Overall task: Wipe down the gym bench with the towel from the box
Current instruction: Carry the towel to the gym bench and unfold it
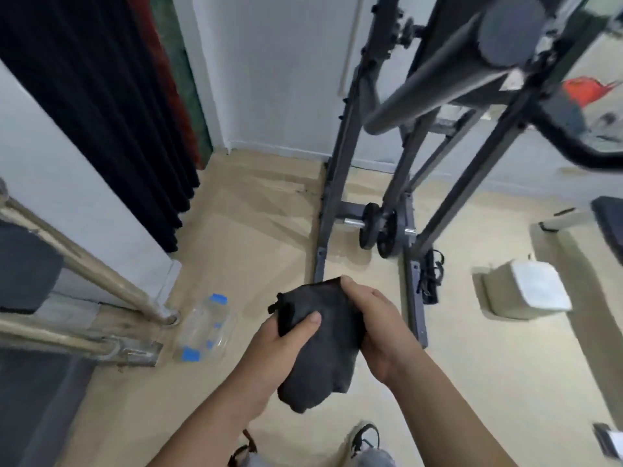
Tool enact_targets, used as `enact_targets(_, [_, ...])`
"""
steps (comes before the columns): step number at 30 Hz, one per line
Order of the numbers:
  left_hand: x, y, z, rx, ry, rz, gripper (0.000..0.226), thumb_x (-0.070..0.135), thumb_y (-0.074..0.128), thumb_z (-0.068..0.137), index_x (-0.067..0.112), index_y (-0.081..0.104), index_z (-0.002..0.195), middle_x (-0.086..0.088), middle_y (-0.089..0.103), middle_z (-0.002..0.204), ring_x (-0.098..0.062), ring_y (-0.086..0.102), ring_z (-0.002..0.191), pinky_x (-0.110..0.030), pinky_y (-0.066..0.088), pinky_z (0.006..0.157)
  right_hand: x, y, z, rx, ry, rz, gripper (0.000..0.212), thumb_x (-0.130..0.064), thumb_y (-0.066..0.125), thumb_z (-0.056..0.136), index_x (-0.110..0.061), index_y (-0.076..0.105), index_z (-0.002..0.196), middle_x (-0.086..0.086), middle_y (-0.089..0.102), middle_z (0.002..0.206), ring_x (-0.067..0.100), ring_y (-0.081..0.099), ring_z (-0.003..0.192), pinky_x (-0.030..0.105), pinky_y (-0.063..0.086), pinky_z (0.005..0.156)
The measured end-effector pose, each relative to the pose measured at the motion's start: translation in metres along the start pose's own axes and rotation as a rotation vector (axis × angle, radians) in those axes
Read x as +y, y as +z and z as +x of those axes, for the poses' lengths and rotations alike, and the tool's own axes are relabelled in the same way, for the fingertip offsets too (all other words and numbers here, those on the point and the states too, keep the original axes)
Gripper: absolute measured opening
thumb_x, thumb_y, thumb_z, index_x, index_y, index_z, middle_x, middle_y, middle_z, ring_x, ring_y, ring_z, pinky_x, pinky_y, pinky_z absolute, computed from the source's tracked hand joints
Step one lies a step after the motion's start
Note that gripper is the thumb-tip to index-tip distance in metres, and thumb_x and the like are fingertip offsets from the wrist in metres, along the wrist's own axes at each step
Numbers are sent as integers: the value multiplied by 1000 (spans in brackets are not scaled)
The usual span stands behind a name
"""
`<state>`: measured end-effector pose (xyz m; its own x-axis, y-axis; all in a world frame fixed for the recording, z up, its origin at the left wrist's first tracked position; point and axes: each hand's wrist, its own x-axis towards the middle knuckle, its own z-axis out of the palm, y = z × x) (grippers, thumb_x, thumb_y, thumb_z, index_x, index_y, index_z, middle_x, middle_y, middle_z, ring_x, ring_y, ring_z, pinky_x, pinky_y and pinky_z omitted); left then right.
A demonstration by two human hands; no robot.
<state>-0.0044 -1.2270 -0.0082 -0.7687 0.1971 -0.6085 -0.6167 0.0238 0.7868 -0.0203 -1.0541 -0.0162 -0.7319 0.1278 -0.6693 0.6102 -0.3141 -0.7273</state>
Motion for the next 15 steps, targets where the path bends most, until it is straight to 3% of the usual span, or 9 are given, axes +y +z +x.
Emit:
enact_targets(4, [8, 101, -20, -197, 22, 48, 27, 30, 70, 93, 25, 69, 120, 1, 79, 112, -20, 74, 105, -48, 56, 98, -9, -127, -55, -75, -66, 30, 46, -30, 77, 88, -17, 68, 131, 9, 74, 129, 32, 65, 127, 50, 53, 106])
enact_targets(7, [-1, 200, -37, -335, -7, 60, 37, 30, 75, 85, 20, 69, 120, -7, 79, 111, -27, 75, 104, -52, 56, 98, 4, -234, -103, -107, -147, 79, 48, -8, 72, 90, -10, 64, 137, 17, 69, 137, 36, 62, 131, 52, 48, 112])
enact_targets(9, [-10, 258, -47, -401, -30, 74, 33, 30, 74, 87, 20, 69, 118, -8, 79, 109, -30, 76, 101, -52, 56, 97, 11, -293, -134, -61, -140, 126, 46, -4, 70, 92, -3, 63, 137, 19, 68, 137, 35, 64, 130, 47, 50, 110])
enact_targets(12, [-35, 381, -78, -591, -87, 187, 31, 35, 67, 94, 21, 68, 122, -8, 78, 114, -29, 74, 106, -52, 55, 100, 37, -409, -197, 108, -73, 216, 40, -17, 72, 95, 2, 68, 130, 18, 73, 129, 29, 72, 115, 41, 57, 99])
enact_targets(15, [-58, 483, -101, -785, -98, 298, 33, 43, 59, 98, 24, 69, 124, -4, 76, 120, -25, 72, 113, -50, 51, 105, 56, -494, -244, 272, -86, 282, 38, -30, 73, 93, -7, 75, 124, 13, 77, 122, 26, 73, 106, 47, 58, 101])
